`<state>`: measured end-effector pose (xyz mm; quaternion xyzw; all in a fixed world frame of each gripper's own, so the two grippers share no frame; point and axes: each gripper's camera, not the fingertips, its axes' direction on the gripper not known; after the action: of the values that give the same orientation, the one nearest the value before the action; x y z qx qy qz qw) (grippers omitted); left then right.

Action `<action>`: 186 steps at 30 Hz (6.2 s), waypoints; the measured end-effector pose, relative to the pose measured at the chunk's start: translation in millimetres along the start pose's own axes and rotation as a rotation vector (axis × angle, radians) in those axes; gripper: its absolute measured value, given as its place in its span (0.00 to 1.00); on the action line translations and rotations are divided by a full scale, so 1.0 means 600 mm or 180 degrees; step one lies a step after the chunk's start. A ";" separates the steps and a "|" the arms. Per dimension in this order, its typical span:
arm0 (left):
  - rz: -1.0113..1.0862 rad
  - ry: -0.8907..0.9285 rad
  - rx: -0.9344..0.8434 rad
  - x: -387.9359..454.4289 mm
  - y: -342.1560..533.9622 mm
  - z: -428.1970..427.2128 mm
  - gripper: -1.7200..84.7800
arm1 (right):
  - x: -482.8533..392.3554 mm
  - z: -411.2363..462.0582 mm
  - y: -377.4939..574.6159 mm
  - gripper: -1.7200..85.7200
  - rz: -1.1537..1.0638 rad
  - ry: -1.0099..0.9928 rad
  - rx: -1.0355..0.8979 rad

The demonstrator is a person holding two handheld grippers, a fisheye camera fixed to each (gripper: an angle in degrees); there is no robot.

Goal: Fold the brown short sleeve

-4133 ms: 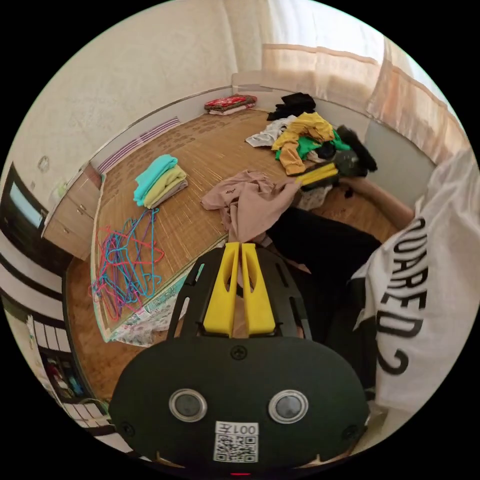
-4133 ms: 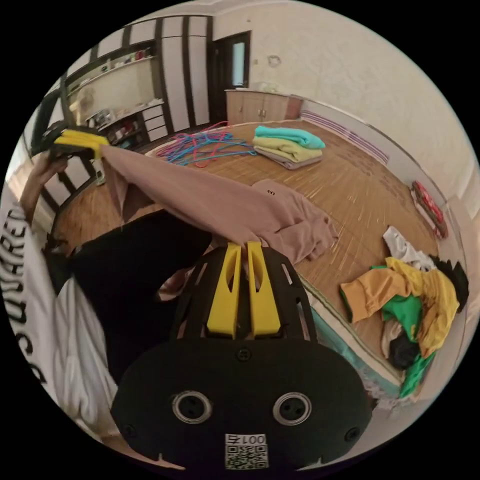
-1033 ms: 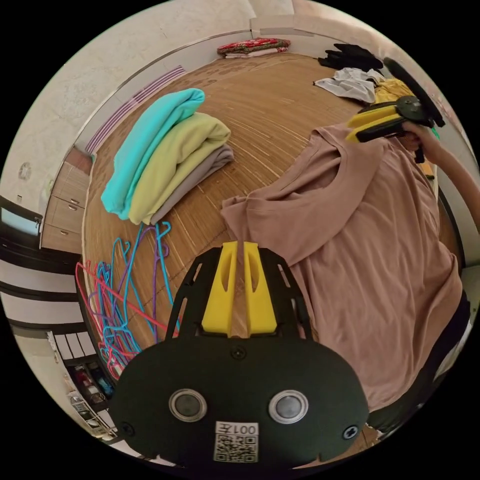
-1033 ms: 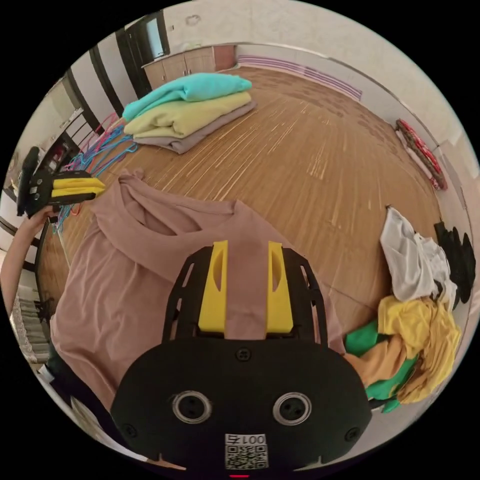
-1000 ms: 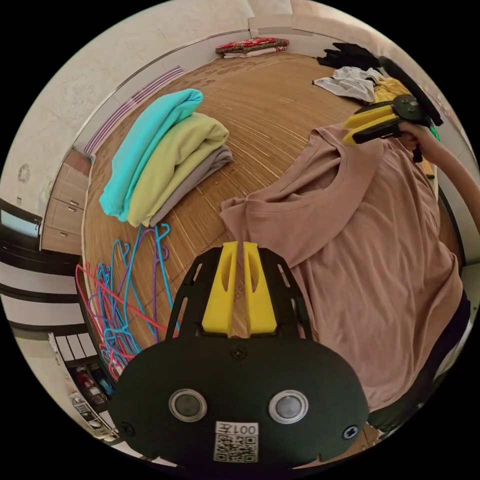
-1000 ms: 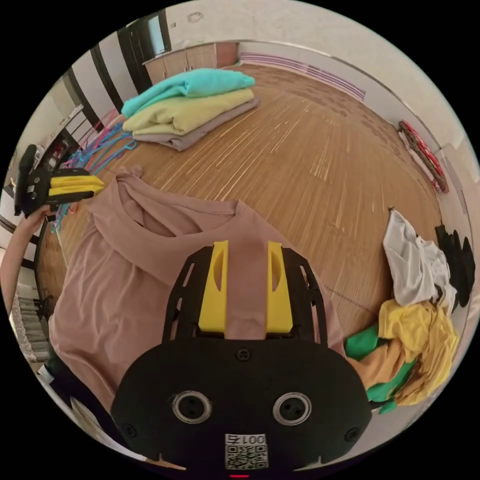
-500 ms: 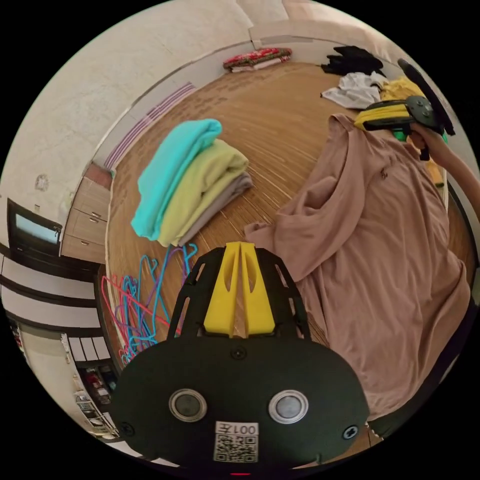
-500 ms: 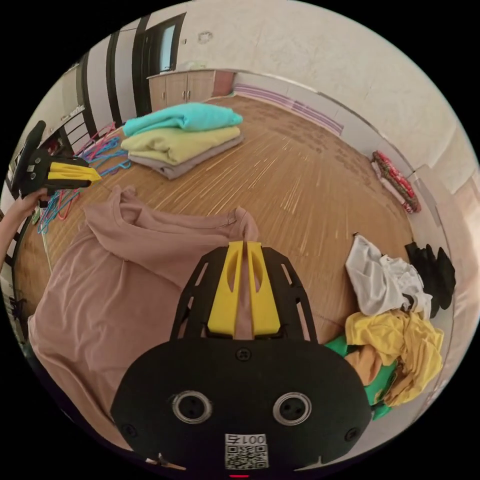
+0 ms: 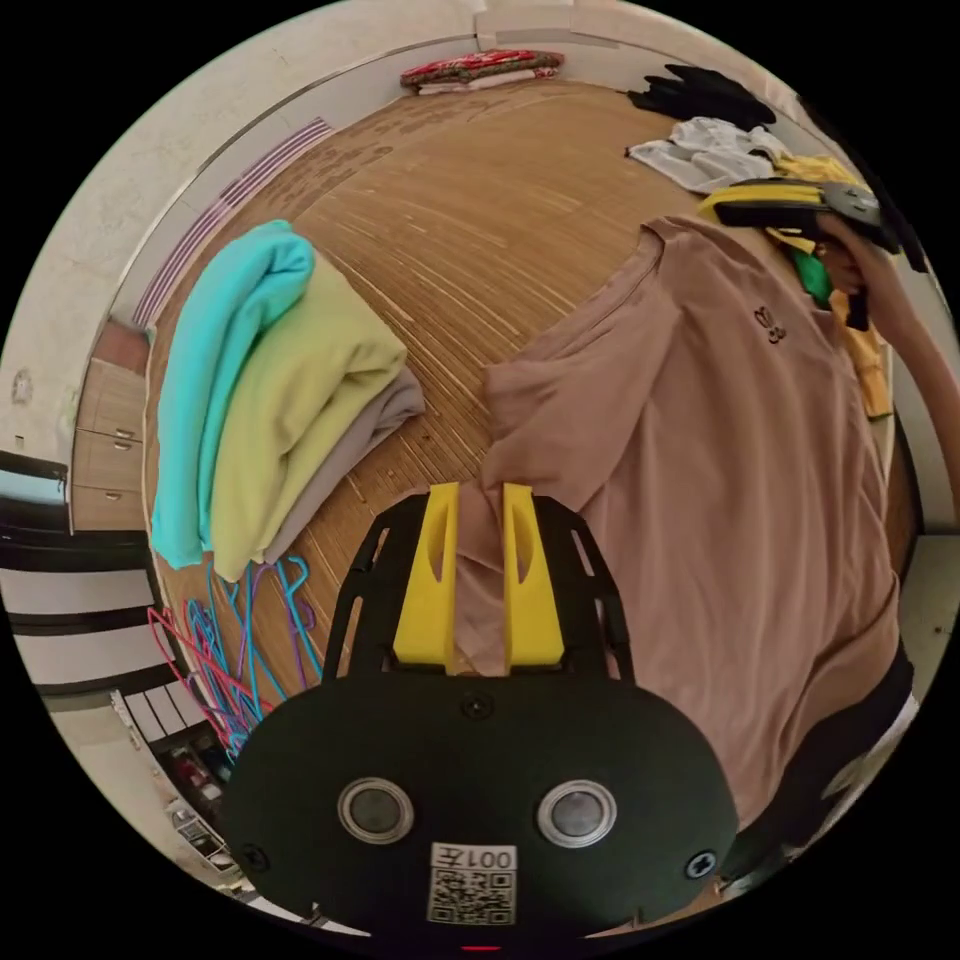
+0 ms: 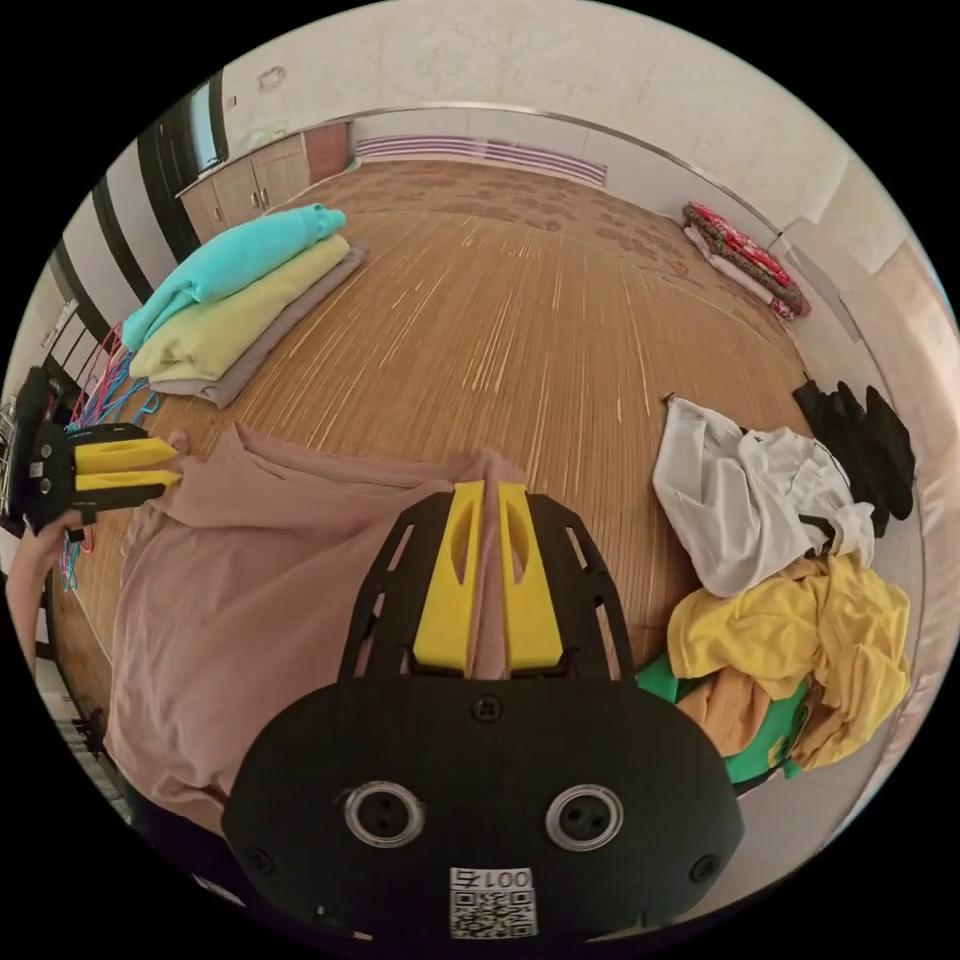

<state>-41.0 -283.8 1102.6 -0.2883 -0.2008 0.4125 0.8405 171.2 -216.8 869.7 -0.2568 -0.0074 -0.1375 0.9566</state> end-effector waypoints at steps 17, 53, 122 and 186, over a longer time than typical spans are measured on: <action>-0.0616 -0.0986 -0.0039 -0.048 0.083 -0.021 0.08 | 0.033 -0.058 0.276 0.13 -0.0320 0.0119 -0.0211; -0.0854 0.0330 0.0152 -0.026 0.678 -0.172 0.05 | 0.138 -0.127 0.576 0.13 -0.0223 -0.0028 -0.0349; -0.0680 0.0479 0.0523 0.239 1.237 -0.363 0.01 | -0.087 -0.173 1.101 0.04 -0.0592 -0.0272 -0.0013; 0.0713 0.1113 0.0920 0.495 0.384 -0.032 0.01 | 0.136 -0.081 0.880 0.05 0.0969 -0.1076 0.0521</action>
<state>9.0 63.9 968.1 -0.2526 0.0420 0.4713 0.8440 387.8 176.6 575.8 -0.1959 -0.1398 0.0543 0.9691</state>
